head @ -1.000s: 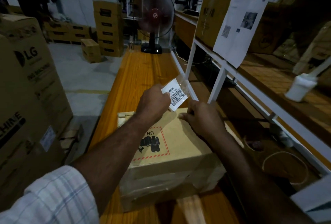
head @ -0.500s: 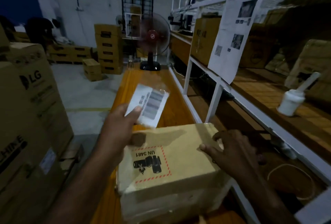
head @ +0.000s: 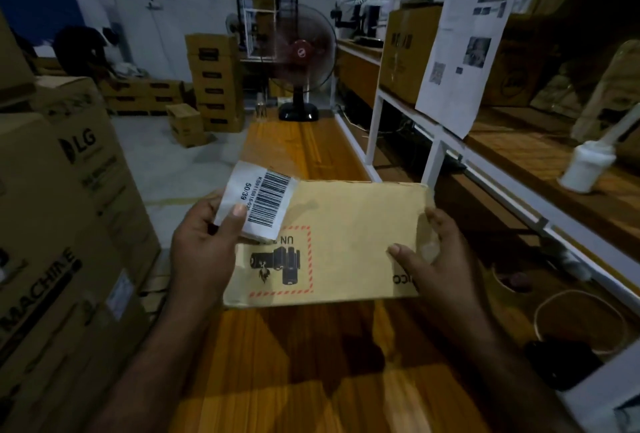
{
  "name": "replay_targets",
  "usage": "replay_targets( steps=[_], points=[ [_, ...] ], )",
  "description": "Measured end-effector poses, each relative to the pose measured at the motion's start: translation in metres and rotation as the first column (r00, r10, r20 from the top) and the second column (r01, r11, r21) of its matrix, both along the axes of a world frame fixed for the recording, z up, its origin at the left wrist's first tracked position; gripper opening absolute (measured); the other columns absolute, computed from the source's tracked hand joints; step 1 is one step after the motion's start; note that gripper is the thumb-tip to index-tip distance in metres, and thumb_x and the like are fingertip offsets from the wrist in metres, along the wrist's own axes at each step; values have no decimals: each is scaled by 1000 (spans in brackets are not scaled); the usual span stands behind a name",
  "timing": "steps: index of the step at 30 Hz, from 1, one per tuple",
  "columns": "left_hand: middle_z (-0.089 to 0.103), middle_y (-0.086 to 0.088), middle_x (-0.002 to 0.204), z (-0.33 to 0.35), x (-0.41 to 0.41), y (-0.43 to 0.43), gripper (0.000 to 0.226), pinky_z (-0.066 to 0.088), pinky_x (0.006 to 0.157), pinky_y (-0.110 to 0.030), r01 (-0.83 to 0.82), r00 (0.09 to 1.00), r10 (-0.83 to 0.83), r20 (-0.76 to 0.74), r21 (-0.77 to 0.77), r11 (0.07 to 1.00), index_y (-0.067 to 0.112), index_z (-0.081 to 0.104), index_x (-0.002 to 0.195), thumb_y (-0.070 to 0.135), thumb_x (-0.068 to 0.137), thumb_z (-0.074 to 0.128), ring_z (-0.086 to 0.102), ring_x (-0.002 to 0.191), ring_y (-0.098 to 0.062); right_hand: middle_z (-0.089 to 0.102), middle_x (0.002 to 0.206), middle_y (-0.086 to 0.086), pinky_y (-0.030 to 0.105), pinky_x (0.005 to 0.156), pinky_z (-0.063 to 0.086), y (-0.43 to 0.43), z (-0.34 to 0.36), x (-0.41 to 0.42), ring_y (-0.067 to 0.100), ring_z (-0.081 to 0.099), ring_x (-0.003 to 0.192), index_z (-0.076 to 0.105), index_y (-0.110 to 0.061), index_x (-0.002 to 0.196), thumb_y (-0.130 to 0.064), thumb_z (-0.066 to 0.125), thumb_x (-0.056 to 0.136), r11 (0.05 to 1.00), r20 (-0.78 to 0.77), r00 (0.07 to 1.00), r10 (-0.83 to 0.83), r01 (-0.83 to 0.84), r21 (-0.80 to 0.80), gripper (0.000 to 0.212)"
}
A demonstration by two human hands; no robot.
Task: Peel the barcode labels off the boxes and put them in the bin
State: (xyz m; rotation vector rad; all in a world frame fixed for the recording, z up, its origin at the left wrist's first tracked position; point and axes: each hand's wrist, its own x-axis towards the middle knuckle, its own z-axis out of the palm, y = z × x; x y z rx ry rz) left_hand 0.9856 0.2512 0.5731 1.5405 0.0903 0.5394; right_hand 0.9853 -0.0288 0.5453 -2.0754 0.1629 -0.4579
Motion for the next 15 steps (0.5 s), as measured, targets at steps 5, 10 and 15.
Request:
replay_targets(
  steps=[5,10,15],
  points=[
    [77,-1,91,-28,0,18,8,61,74,-46,41,992,-33,-119,60,997,23,69,97,23,95,61,74,86,-21,40,147,6,47,77,59,5,-23,-11,28,55,121,-17,-62,141,-22,85,72,987,-106,994,5,-22,-158,129],
    [75,-4,96,-51,-7,28,9,61,76,-51,113,975,-82,-204,146,983,24,70,97,29,93,63,74,86,-19,43,143,12,44,87,52,14,-43,-21,30,57,119,-25,-42,148,-41,79,76,903,-244,966,-86,-28,-429,127],
    [69,-8,108,-67,-7,30,14,60,78,-52,144,961,-102,-255,151,978,29,72,92,41,87,69,72,90,-24,45,140,10,44,93,52,36,-49,-19,28,53,121,2,-33,152,-44,70,83,864,-224,955,-193,57,-500,97]
  ],
)
